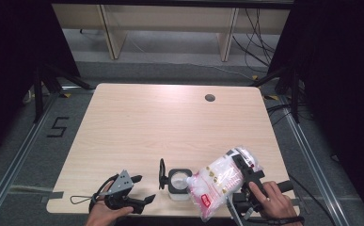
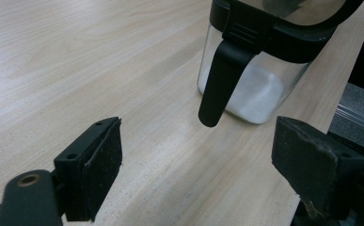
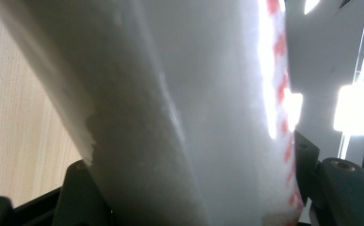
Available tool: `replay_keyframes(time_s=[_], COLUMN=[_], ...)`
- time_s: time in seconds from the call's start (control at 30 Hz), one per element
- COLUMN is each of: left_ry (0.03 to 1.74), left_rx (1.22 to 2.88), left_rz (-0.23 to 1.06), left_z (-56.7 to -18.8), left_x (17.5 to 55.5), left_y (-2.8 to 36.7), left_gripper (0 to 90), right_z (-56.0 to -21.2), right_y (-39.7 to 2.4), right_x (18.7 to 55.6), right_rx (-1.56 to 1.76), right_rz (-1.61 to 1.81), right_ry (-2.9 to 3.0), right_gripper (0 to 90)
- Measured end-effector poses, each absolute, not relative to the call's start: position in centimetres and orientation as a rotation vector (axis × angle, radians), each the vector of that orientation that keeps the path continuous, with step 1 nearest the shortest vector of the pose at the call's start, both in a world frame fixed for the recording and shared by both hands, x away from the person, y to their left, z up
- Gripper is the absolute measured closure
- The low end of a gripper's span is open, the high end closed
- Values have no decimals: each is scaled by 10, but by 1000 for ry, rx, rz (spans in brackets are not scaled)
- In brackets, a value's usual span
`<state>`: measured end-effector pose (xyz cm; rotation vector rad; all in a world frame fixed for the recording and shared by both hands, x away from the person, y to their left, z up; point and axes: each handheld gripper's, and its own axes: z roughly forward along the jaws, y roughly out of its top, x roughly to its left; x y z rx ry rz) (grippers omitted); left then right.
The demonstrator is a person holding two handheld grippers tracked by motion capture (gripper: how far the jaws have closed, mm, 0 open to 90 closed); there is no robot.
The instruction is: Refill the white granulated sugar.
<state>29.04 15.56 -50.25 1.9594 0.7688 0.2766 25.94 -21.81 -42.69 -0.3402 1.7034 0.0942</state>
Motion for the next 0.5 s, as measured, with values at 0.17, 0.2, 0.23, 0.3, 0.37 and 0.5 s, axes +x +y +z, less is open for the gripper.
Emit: replay_keyframes(time_s=[0.17,0.2,0.23,0.3,0.37,0.5], left_ry=[755,765,770,765,767,766], left_rx=[1972,1962,1958,1969,1967,1968], left_rz=[286,282,276,280,278,279], left_z=[-502,-502,-503,-502,-502,-502], left_x=[291,291,290,290,291,290], left_y=[156,156,156,156,156,156], left_gripper=[162,162,162,162,162,162], right_z=[-427,-427,-428,-429,-428,-428], right_y=[-218,-218,-218,-217,-216,-216], right_x=[259,259,260,258,258,259], right_rx=[-338,-339,-343,-331,-339,-348], right_rz=[98,101,120,102,95,91], right_ry=[1704,1704,1693,1708,1704,1705], right_gripper=[389,388,389,388,388,388])
